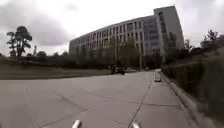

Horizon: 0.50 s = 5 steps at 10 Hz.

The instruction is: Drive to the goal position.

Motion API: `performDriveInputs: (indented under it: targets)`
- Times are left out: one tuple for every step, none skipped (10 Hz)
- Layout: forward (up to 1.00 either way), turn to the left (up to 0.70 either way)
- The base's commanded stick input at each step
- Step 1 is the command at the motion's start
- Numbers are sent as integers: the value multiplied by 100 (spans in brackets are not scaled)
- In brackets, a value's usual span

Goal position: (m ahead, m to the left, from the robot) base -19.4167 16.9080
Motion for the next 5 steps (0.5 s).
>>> performDriveInputs:
  targets:
    - [0,70]
    - [0,70]
    - [0,70]
    - [0,70]
    - [0,70]
